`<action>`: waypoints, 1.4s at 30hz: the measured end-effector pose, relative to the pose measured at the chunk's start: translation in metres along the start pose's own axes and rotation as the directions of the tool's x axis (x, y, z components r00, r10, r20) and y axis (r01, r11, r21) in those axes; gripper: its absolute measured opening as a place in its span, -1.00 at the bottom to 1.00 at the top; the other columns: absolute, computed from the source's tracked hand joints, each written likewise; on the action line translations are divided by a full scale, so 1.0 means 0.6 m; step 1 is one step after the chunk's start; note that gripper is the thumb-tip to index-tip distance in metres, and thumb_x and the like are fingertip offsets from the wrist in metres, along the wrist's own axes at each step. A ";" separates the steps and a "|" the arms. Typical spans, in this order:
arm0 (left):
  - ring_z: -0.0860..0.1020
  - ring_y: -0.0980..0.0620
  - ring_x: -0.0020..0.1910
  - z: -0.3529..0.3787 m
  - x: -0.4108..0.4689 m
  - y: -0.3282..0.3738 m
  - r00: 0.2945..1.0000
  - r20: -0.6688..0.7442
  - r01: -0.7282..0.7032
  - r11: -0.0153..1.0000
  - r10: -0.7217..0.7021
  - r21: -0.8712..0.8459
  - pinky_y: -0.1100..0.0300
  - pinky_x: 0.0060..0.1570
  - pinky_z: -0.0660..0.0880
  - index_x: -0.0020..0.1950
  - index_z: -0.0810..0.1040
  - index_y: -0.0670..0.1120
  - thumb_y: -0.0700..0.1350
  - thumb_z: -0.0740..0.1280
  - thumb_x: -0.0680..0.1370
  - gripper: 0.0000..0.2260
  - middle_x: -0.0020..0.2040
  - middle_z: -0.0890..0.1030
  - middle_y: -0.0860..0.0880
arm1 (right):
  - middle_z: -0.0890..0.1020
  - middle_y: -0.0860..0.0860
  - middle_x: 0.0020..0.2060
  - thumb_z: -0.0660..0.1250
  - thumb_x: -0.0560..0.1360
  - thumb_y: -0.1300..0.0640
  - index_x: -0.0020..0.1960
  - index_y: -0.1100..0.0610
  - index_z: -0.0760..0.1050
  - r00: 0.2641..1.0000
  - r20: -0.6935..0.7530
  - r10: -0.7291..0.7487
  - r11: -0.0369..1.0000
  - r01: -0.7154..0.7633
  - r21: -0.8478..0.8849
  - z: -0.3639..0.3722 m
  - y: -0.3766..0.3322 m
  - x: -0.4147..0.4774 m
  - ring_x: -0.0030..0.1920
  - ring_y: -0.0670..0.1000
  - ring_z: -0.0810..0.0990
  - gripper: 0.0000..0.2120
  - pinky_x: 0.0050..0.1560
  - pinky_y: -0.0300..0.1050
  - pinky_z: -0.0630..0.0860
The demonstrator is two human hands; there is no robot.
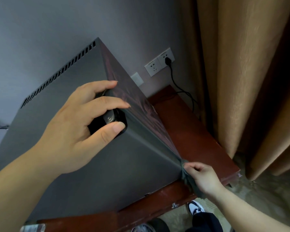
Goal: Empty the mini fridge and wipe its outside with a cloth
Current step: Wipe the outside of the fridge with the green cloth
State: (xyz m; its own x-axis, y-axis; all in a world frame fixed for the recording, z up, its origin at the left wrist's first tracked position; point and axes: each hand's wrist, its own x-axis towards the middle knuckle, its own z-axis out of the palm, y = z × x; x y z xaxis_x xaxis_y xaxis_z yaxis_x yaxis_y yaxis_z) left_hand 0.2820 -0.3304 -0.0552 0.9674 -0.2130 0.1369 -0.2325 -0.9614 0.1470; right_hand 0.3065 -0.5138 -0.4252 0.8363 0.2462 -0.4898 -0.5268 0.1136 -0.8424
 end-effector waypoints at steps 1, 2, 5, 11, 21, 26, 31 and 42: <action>0.34 -0.01 0.48 0.000 0.000 0.001 1.000 0.004 0.001 1.000 -0.001 0.001 -0.16 0.29 0.41 0.29 0.52 0.23 0.23 0.20 0.57 -0.67 0.49 0.34 0.14 | 0.74 0.13 -0.13 0.43 0.54 0.26 -0.08 0.20 0.70 0.994 -0.032 0.107 0.992 -0.105 0.074 -0.010 0.017 0.006 -0.11 0.09 0.69 -0.93 -0.11 -0.15 0.59; 0.34 -0.01 0.48 0.000 -0.001 0.001 1.000 0.006 0.001 1.000 -0.001 0.001 -0.17 0.29 0.42 0.29 0.53 0.22 0.22 0.20 0.57 -0.67 0.49 0.34 0.14 | 0.72 0.22 -0.10 0.40 0.56 0.28 -0.07 0.24 0.67 0.973 -0.063 0.222 0.964 -0.210 0.162 -0.019 0.026 0.013 -0.13 0.16 0.66 -0.92 -0.07 -0.06 0.59; 0.35 0.00 0.47 0.000 0.000 0.001 1.000 -0.004 0.006 1.000 -0.006 -0.002 -0.17 0.29 0.41 0.28 0.54 0.20 0.21 0.21 0.56 -0.68 0.48 0.36 0.13 | 0.70 0.26 -0.07 0.38 0.57 0.25 -0.06 0.22 0.65 0.937 -0.122 0.327 0.917 -0.284 0.281 -0.024 0.025 0.032 -0.14 0.16 0.63 -0.92 0.07 0.10 0.59; 0.34 0.03 0.48 0.000 -0.001 0.001 1.000 -0.013 -0.003 1.000 0.003 0.002 -0.10 0.31 0.39 0.27 0.53 0.21 0.21 0.21 0.56 -0.68 0.48 0.37 0.12 | 0.74 0.15 -0.18 0.45 0.52 0.26 -0.14 0.15 0.71 0.993 -0.031 0.114 0.974 -0.105 0.199 0.040 -0.025 -0.006 -0.22 0.05 0.65 -0.91 -0.08 -0.01 0.57; 0.31 0.06 0.49 0.000 -0.001 -0.002 1.000 -0.024 -0.002 1.000 0.002 -0.009 0.02 0.29 0.35 0.29 0.52 0.27 0.24 0.22 0.55 -0.67 0.49 0.32 0.21 | 0.75 0.13 -0.12 0.47 0.50 0.26 -0.16 0.09 0.73 0.995 0.076 -0.070 0.968 0.050 0.245 0.054 -0.115 -0.063 -0.13 0.02 0.69 -0.88 -0.04 -0.03 0.59; 0.30 0.08 0.50 0.000 -0.002 -0.003 1.000 -0.020 0.009 1.000 -0.009 -0.005 0.07 0.27 0.34 0.31 0.50 0.29 0.28 0.21 0.54 -0.65 0.49 0.30 0.24 | 0.75 0.00 -0.06 0.50 0.47 0.22 -0.13 0.05 0.74 0.969 0.125 -0.215 0.959 0.185 0.215 0.069 -0.161 -0.077 0.01 0.00 0.70 -0.91 0.12 -0.07 0.59; 0.31 0.16 0.49 -0.001 -0.002 0.000 0.999 -0.030 0.024 1.000 -0.025 -0.013 0.03 0.28 0.38 0.35 0.48 0.27 0.29 0.21 0.53 -0.60 0.49 0.30 0.27 | 0.72 0.26 -0.06 0.49 0.47 0.24 -0.16 0.09 0.73 0.996 0.092 -0.001 0.933 -0.033 0.360 0.073 -0.145 -0.085 -0.08 0.17 0.67 -0.91 0.12 0.19 0.57; 0.34 0.21 0.44 0.002 -0.005 -0.003 0.988 -0.134 0.067 0.993 -0.080 -0.097 0.17 0.37 0.33 0.45 0.39 0.09 0.27 0.13 0.57 -0.50 0.43 0.38 0.24 | 0.75 0.09 -0.02 0.55 0.43 0.13 -0.02 -0.04 0.72 0.982 0.105 -0.160 0.945 0.121 0.305 0.090 -0.218 -0.119 0.02 0.12 0.72 -0.85 0.18 0.15 0.61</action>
State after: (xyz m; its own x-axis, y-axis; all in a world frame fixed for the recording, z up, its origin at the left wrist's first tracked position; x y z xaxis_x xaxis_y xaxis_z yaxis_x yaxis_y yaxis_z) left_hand 0.2799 -0.3282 -0.0573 0.9608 -0.1100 0.2545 -0.1754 -0.9521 0.2506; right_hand 0.3079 -0.4944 -0.2679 0.8890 0.3247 -0.3228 -0.4428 0.4303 -0.7866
